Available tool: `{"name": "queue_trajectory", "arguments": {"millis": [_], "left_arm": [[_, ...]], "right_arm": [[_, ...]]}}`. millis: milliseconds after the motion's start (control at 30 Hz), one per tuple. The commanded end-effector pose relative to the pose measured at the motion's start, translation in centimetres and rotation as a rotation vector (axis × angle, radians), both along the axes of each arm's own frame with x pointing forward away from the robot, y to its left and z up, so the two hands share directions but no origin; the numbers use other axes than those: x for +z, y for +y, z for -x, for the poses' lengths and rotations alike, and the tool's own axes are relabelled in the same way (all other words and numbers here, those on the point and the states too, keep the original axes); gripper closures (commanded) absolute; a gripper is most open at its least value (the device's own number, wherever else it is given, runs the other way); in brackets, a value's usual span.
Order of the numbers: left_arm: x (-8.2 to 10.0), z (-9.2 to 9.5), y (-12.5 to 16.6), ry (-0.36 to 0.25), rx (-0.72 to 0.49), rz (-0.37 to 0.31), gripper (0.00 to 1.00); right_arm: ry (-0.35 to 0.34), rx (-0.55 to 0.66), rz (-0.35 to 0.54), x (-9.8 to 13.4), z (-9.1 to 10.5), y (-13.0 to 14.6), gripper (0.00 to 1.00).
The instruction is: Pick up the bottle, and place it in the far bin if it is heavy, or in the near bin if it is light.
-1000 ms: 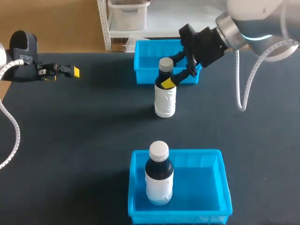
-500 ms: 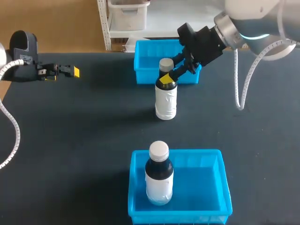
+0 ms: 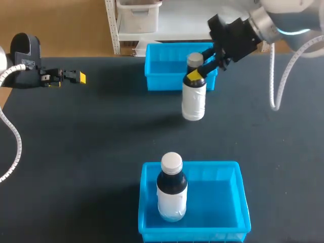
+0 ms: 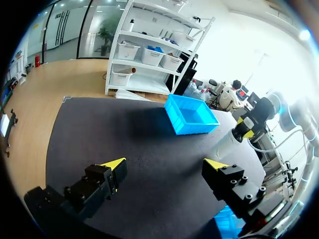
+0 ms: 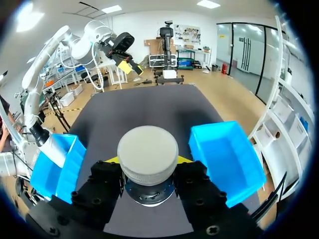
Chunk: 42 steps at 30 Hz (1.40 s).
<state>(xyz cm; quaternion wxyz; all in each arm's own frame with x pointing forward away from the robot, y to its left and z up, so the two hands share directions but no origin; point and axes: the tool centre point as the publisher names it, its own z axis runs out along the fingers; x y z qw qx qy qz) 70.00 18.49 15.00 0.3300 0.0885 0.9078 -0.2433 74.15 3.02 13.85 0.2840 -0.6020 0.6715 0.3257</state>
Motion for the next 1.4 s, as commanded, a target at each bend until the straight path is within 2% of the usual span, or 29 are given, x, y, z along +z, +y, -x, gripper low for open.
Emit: {"name": "queue_trajectory", "arguments": {"millis": [33,200,367,567,633,733,900,1067,1400], "left_arm": [[0.0,0.0,0.0,0.0,0.0,0.0,0.0],[0.0,0.0,0.0,0.0,0.0,0.0,0.0],[0.0,0.0,0.0,0.0,0.0,0.0,0.0],[0.0,0.0,0.0,0.0,0.0,0.0,0.0],[0.0,0.0,0.0,0.0,0.0,0.0,0.0],[0.0,0.0,0.0,0.0,0.0,0.0,0.0],[0.0,0.0,0.0,0.0,0.0,0.0,0.0],[0.0,0.0,0.0,0.0,0.0,0.0,0.0],[0.0,0.0,0.0,0.0,0.0,0.0,0.0]], "right_arm": [[-0.011,-0.047,-0.008,1.4,1.0,-3.4,1.0],[-0.031,-0.099,0.001,2.9,1.0,-6.9,1.0],[-0.06,-0.116,0.007,4.7,1.9,-9.6,1.0],[-0.083,-0.065,0.003,7.1,4.0,-11.9,1.0],[-0.087,-0.021,0.007,8.1,5.3,-12.6,1.0],[-0.116,0.042,0.023,9.2,7.2,-12.9,1.0],[-0.119,0.157,0.0,10.8,10.0,-13.0,1.0],[-0.1,0.25,-0.037,11.9,13.3,-12.6,1.0],[-0.048,0.41,-0.085,12.4,18.8,-10.0,1.0]]}}
